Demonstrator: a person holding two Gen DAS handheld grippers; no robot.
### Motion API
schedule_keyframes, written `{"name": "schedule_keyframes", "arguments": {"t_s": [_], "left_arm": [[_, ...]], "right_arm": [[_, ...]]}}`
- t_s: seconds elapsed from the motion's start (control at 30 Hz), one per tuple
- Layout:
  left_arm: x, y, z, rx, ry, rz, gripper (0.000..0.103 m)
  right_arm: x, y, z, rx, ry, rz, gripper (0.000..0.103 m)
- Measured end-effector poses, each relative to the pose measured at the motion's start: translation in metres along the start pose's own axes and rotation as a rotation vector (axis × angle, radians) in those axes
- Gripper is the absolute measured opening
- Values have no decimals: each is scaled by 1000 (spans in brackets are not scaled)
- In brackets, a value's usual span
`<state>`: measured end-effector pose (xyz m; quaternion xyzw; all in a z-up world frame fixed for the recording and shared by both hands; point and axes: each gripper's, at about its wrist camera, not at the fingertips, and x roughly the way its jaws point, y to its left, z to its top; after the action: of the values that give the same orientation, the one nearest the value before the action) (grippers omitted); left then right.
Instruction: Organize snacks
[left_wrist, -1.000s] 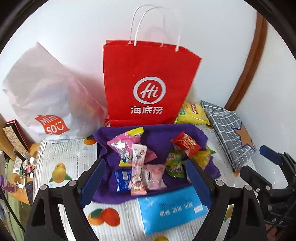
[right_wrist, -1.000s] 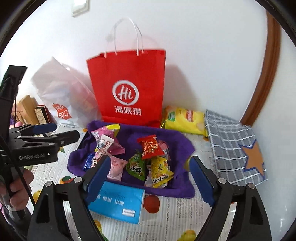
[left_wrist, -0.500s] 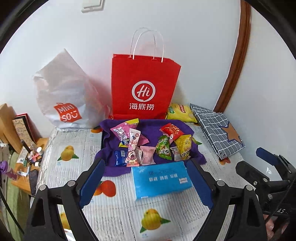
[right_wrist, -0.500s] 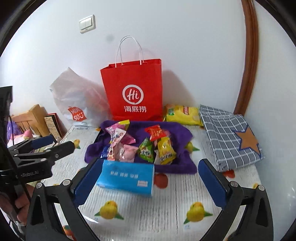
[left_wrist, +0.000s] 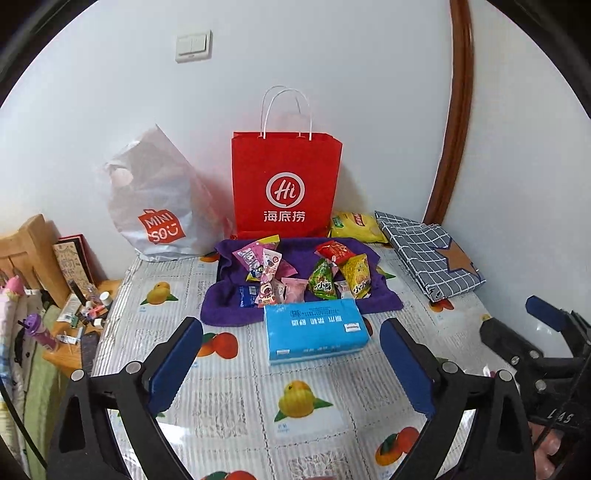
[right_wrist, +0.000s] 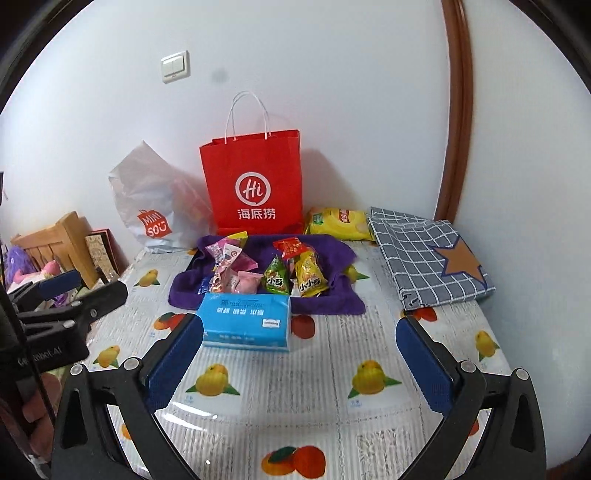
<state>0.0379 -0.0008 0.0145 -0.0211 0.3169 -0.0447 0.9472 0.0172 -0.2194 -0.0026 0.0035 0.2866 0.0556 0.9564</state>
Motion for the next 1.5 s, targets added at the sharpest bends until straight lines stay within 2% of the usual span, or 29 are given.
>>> {"name": "schedule_keyframes", "arguments": {"t_s": [0.23, 0.43, 1.5], "left_arm": [[-14, -5, -18, -23, -11, 31, 97], [-16, -6, -28, -21, 3, 43, 97], [-20, -2, -28, -33, 8, 29, 97]], "right_arm": [[-13, -4, -19, -22, -6, -58, 103], [-13, -9, -25, -8, 0, -42, 103], [-20, -6, -23, 3, -31, -32, 103]]}}
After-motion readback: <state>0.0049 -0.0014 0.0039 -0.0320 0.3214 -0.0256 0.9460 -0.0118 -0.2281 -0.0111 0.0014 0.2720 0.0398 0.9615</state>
